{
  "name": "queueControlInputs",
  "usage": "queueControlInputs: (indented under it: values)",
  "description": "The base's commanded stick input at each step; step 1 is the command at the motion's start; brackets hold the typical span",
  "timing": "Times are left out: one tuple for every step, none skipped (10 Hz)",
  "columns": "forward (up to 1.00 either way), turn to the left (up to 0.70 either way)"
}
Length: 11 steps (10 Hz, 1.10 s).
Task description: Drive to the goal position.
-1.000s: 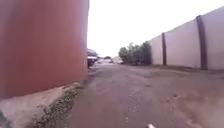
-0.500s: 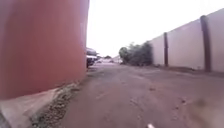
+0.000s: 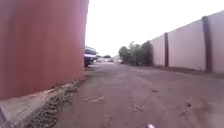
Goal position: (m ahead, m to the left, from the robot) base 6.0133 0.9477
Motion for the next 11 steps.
queueControlInputs:
  values:
    - [0.50, 0.00]
    - [0.50, 0.00]
    - [0.50, 0.00]
    - [0.50, 0.00]
    - [0.50, 0.00]
    - [0.50, 0.00]
    - [0.50, 0.00]
    - [0.50, 0.00]
    - [0.50, 0.00]
    - [0.50, 0.00]
    - [0.50, 0.00]
